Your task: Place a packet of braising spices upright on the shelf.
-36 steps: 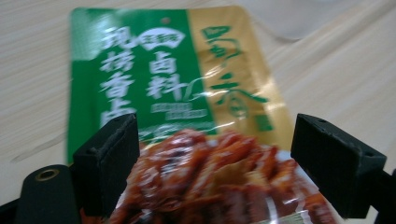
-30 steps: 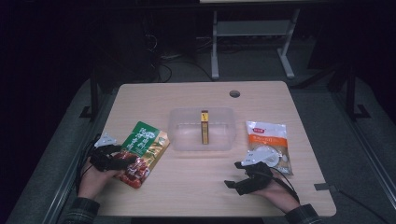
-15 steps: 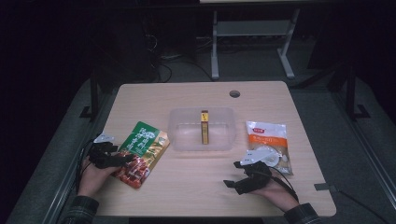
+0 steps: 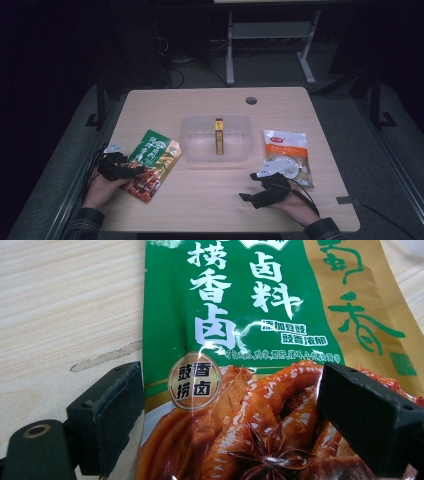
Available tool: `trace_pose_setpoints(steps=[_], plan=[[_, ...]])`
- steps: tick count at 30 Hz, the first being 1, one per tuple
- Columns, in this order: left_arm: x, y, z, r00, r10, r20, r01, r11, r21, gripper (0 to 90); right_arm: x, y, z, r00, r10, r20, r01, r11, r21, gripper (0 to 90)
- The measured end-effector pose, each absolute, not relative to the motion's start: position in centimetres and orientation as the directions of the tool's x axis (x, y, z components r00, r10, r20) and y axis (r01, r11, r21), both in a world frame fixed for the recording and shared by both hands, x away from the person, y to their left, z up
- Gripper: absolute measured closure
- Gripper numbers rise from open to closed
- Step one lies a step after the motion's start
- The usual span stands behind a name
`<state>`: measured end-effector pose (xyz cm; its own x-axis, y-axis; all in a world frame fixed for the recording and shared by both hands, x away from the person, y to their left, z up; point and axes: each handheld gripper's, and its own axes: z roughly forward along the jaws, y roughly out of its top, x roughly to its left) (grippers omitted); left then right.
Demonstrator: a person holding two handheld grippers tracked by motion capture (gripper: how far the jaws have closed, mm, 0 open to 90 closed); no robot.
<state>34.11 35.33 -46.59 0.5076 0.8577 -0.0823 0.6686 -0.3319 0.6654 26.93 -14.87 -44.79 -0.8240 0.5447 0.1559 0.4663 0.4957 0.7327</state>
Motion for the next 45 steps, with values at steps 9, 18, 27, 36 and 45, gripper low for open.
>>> trace_pose_setpoints(steps=[9,18,27,36,45], plan=[[33.8,34.7,-46.1,0.511,0.858,-0.055,0.668,-0.356,0.653,32.6,27.0,-14.8,-44.8,-0.829,0.541,0.146,0.455,0.499,0.738,20.4],[33.8,34.3,-45.7,0.501,0.865,-0.010,0.672,-0.382,0.634,65.0,27.0,-14.7,-44.7,-0.825,0.544,0.153,0.462,0.494,0.736,20.7],[34.1,34.8,-45.7,0.473,0.877,-0.089,0.700,-0.313,0.642,86.0,27.2,-14.7,-44.7,-0.829,0.540,0.149,0.457,0.498,0.737,20.8],[34.0,36.2,-45.4,0.478,0.857,-0.194,0.700,-0.238,0.674,89.1,27.2,-14.9,-44.5,-0.828,0.540,0.150,0.455,0.491,0.743,20.7],[32.9,37.3,-43.7,0.481,0.848,-0.222,0.663,-0.186,0.725,89.3,27.1,-15.0,-44.4,-0.835,0.529,0.152,0.447,0.491,0.748,19.2]])
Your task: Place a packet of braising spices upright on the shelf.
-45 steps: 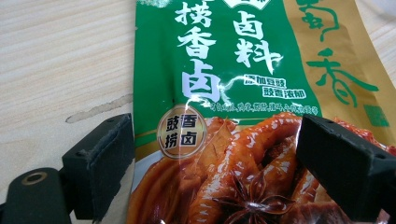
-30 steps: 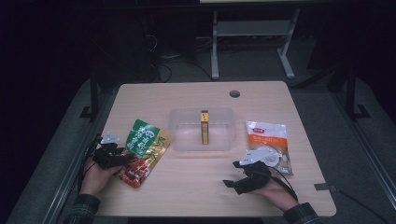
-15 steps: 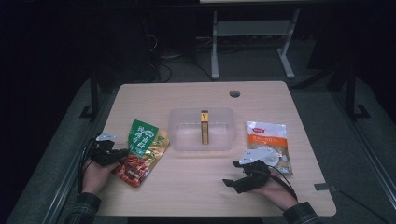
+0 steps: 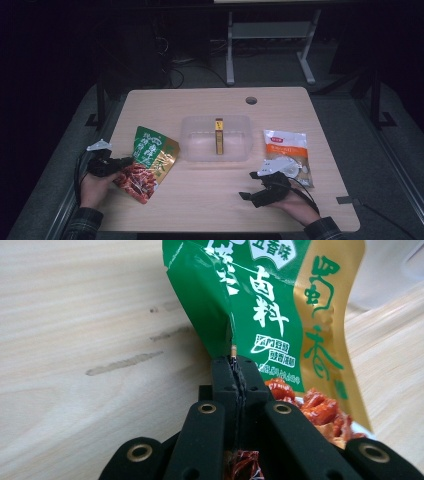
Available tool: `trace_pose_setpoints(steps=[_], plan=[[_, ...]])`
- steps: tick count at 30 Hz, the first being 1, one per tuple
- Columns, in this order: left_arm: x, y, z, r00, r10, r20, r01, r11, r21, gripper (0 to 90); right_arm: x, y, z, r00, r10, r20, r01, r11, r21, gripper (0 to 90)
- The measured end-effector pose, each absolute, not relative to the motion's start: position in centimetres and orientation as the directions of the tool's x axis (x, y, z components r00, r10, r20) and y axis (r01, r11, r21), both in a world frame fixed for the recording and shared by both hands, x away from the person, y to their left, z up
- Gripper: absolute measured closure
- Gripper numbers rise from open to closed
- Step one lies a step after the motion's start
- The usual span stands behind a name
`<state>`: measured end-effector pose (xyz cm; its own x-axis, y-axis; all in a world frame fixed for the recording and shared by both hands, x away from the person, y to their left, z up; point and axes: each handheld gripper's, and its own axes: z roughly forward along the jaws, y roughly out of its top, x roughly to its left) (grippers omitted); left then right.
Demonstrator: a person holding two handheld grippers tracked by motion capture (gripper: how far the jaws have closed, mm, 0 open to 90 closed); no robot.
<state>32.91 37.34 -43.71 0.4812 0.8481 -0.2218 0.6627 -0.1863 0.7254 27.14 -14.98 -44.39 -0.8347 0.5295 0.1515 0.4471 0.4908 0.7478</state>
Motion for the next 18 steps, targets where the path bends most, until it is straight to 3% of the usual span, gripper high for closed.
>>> trace_pose_setpoints(steps=[5,18], plan=[[32.2,38.1,-42.7,0.487,0.840,-0.239,0.641,-0.158,0.751,89.5,27.1,-14.9,-44.3,-0.836,0.525,0.160,0.455,0.498,0.738,14.6],[30.7,38.0,-39.8,0.563,0.792,-0.236,0.563,-0.158,0.811,89.8,27.2,-14.9,-44.1,-0.838,0.505,0.206,0.469,0.476,0.744,14.2]])
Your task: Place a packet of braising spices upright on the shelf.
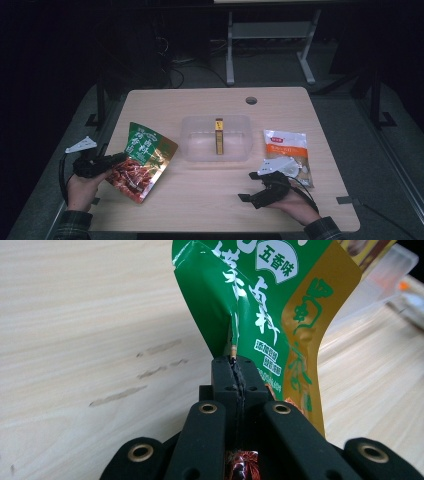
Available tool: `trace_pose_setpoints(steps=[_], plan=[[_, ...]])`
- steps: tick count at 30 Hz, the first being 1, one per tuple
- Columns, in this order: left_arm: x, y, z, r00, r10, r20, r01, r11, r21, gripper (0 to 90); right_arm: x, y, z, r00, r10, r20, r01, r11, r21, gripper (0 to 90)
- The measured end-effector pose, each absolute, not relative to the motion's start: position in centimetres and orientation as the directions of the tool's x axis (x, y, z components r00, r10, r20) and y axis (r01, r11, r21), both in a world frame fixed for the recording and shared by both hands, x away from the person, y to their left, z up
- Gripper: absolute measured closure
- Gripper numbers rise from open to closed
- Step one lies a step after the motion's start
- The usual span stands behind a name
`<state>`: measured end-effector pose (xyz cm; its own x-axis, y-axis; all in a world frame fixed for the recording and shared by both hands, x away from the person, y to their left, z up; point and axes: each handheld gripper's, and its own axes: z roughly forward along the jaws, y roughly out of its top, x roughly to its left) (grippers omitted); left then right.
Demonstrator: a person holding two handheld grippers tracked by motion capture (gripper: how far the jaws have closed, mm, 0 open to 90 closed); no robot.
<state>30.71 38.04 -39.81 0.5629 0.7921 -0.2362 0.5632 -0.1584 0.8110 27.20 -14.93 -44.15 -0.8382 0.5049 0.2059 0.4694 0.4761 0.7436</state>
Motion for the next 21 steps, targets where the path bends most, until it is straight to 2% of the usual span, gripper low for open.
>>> trace_pose_setpoints(steps=[9,21], plan=[[30.1,36.4,-38.4,0.618,0.742,-0.259,0.534,-0.154,0.831,89.8,27.3,-15.1,-44.1,-0.834,0.510,0.210,0.471,0.460,0.753,14.4],[29.8,32.6,-37.5,0.708,0.661,-0.249,0.497,-0.215,0.841,89.8,27.3,-14.9,-43.7,-0.839,0.494,0.228,0.465,0.435,0.771,14.9]])
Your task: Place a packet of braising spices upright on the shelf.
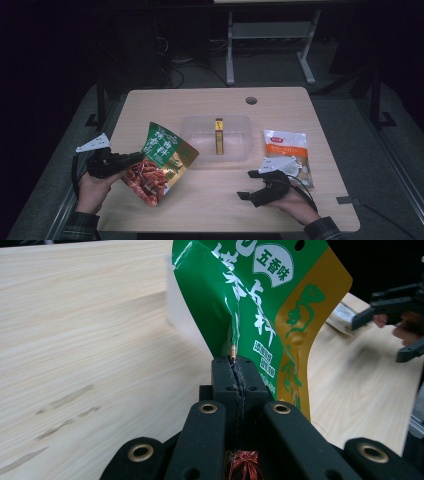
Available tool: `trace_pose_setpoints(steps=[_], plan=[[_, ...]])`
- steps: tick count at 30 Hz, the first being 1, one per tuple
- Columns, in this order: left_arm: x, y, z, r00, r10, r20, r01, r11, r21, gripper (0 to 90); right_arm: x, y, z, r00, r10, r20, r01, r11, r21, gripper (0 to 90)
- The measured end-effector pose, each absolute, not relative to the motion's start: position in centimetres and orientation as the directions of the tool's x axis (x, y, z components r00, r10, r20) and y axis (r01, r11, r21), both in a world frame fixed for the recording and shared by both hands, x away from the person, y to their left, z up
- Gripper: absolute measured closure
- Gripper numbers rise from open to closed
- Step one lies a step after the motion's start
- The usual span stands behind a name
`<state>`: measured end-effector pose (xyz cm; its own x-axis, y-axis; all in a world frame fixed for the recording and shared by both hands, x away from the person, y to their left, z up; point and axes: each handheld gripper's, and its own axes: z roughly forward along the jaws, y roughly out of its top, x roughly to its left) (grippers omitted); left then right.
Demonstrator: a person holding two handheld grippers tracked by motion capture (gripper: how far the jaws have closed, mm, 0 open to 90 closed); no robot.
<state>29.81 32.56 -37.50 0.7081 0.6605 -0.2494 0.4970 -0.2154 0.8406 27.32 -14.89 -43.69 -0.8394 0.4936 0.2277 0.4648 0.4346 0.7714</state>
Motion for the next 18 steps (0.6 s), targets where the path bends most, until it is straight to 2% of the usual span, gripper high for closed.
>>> trace_pose_setpoints(steps=[18], plan=[[29.5,25.7,-37.8,0.807,0.531,-0.259,0.469,-0.310,0.827,89.8,27.9,-11.9,-42.7,-0.877,0.400,0.267,0.430,0.402,0.809,16.5]])
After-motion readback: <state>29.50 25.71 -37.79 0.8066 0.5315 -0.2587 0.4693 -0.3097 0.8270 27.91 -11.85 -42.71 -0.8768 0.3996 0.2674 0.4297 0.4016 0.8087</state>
